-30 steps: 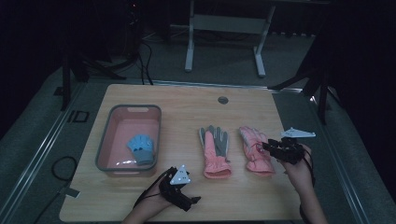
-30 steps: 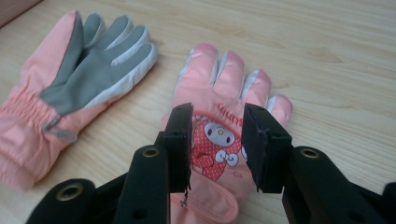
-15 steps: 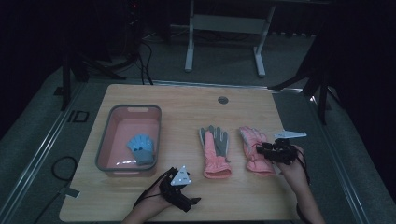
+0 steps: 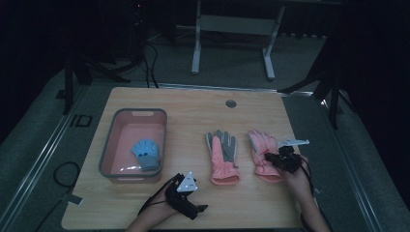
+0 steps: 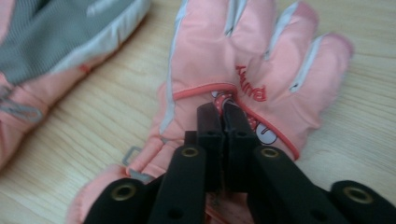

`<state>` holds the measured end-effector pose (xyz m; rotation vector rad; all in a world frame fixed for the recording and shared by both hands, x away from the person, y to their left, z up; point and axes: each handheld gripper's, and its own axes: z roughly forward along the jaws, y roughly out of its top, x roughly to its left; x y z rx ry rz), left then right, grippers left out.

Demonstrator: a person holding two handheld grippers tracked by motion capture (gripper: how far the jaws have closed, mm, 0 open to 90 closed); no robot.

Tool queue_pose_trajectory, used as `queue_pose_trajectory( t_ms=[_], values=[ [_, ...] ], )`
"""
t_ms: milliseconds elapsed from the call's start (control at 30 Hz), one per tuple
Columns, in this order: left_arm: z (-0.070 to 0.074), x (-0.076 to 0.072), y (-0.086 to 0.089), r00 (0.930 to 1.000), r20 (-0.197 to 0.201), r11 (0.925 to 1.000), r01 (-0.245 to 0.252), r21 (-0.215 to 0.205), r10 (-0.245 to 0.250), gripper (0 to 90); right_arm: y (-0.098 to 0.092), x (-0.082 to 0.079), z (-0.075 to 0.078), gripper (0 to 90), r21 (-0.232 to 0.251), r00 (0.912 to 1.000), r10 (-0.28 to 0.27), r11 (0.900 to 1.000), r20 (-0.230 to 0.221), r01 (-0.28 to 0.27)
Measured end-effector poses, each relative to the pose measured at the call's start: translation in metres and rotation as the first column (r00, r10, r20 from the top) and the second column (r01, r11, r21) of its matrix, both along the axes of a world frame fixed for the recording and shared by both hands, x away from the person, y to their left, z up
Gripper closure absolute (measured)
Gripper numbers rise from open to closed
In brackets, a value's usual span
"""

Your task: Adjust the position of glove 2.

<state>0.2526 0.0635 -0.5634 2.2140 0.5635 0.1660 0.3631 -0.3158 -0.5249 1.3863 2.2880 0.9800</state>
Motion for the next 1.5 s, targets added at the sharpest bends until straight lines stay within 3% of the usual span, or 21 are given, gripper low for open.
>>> queue_pose_trajectory(
  t_ms=[100, 300, 333, 433, 533, 567, 700, 1033, 1100, 1133, 1200, 1433, 1500],
  values=[
    [0.000, 0.000, 0.000, 1.0000, -0.003, 1.0000, -0.003, -0.004, 0.003, 2.9, 0.000, -0.005, 0.011, 89.0, 0.010, 0.9993, -0.033, 0.999, 0.018, 0.033],
    [0.000, 0.000, 0.000, 1.0000, 0.002, 1.0000, -0.003, -0.002, 0.003, 2.9, 0.008, -0.012, 0.038, 89.0, 0.010, 0.9972, -0.048, 0.999, 0.057, 0.048],
    [0.000, 0.000, 0.000, 1.0000, 0.002, 1.0000, -0.005, -0.004, 0.005, 2.9, 0.015, -0.017, 0.055, 89.0, 0.011, 0.9948, -0.057, 0.998, 0.085, 0.056],
    [0.000, 0.000, 0.000, 1.0000, 0.002, 1.0000, -0.006, -0.002, 0.006, 2.9, 0.026, -0.022, 0.073, 89.0, 0.010, 0.9895, -0.089, 0.996, 0.114, 0.088],
    [0.000, 0.001, 0.000, 1.0000, 0.002, 1.0000, -0.004, -0.003, 0.004, 2.9, 0.030, -0.024, 0.079, 89.0, 0.016, 0.9881, -0.093, 0.996, 0.122, 0.091],
    [0.000, 0.001, 0.000, 1.0000, 0.002, 1.0000, -0.006, -0.004, 0.006, 2.9, 0.041, -0.027, 0.091, 89.0, 0.032, 0.9866, -0.094, 0.995, 0.133, 0.090],
    [0.001, 0.000, 0.001, 1.0000, 0.004, 1.0000, -0.005, -0.007, 0.005, 2.9, 0.065, -0.031, 0.105, 89.0, 0.063, 0.9866, -0.071, 0.996, 0.147, 0.063],
    [0.001, 0.000, 0.001, 1.0000, 0.007, 0.9999, -0.003, -0.010, 0.003, 2.9, 0.120, -0.038, 0.101, 89.0, 0.099, 0.9921, -0.009, 0.995, 0.125, -0.004],
    [0.001, 0.000, 0.001, 1.0000, 0.004, 0.9999, -0.004, -0.012, 0.004, 2.9, 0.120, -0.038, 0.101, 89.0, 0.099, 0.9921, -0.009, 0.995, 0.125, -0.004],
    [0.001, 0.000, 0.001, 1.0000, 0.002, 0.9999, -0.005, -0.016, 0.005, 2.9, 0.132, -0.038, 0.093, 89.0, 0.086, 0.9933, -0.005, 0.996, 0.116, -0.005],
    [0.001, 0.000, 0.001, 1.0000, 0.005, 0.9999, -0.003, -0.014, 0.003, 2.9, 0.137, -0.037, 0.087, 89.0, 0.071, 0.9941, -0.008, 0.997, 0.108, 0.000],
    [0.001, 0.000, 0.002, 1.0000, 0.006, 1.0000, 0.000, -0.010, 0.000, 2.9, 0.146, -0.030, 0.060, 88.7, 0.043, 0.9985, -0.024, 0.999, 0.050, 0.022],
    [0.001, 0.000, 0.002, 1.0000, 0.006, 1.0000, 0.000, -0.010, 0.000, 2.9, 0.147, -0.030, 0.058, 88.7, 0.040, 0.9986, -0.023, 0.999, 0.048, 0.021]
  ],
)
